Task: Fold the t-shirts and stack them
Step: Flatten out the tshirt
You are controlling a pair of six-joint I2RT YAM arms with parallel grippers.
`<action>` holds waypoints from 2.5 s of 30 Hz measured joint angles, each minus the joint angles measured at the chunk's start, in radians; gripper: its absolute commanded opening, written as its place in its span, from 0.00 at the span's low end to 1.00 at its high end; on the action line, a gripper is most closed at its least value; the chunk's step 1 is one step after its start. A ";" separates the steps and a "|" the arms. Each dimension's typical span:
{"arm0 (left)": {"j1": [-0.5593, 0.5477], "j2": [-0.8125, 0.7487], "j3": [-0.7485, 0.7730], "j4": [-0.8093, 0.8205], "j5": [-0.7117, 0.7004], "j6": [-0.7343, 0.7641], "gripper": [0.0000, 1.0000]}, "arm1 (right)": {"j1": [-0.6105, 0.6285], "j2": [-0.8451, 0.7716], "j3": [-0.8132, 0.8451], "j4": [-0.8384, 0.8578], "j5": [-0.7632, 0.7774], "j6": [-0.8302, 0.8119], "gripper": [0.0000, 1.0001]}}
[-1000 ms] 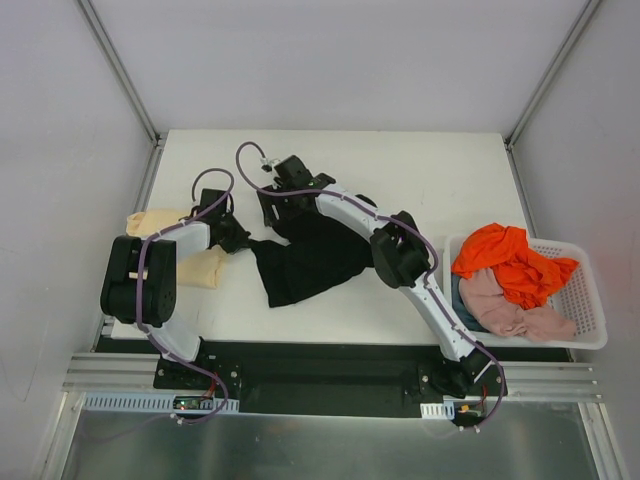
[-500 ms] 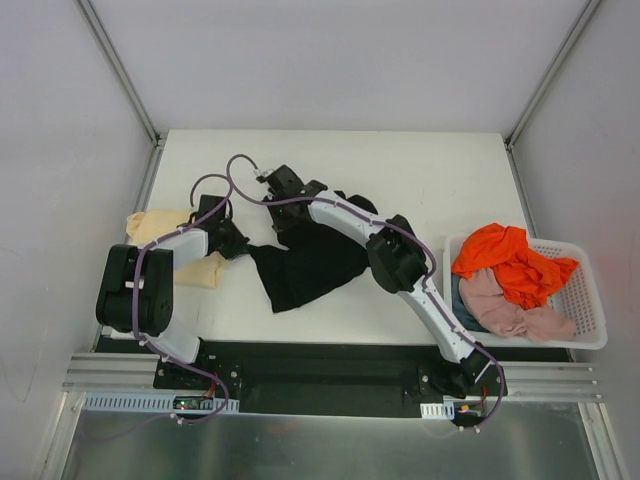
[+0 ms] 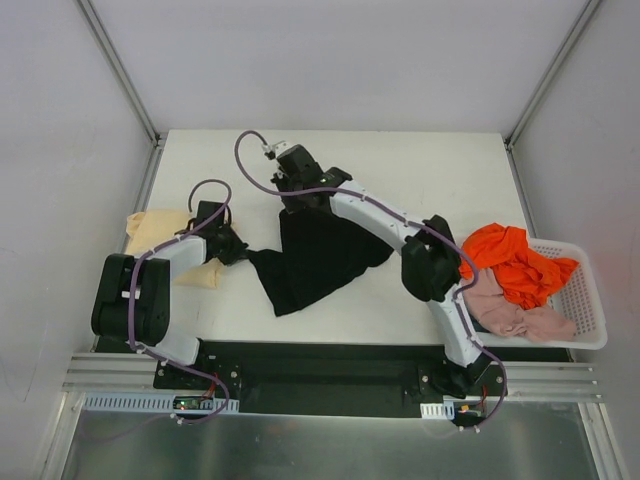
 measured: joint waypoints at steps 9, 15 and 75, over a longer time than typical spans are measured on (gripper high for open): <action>0.000 -0.245 -0.078 -0.054 -0.057 0.010 0.00 | 0.000 -0.418 -0.380 0.130 0.242 -0.075 0.01; -0.001 -0.537 -0.043 -0.172 -0.142 0.016 0.00 | -0.011 -0.695 -0.554 0.155 0.471 -0.166 0.01; 0.002 -0.225 1.360 -0.432 -0.439 0.360 0.00 | -0.395 -0.912 -0.097 0.225 0.449 -0.524 0.01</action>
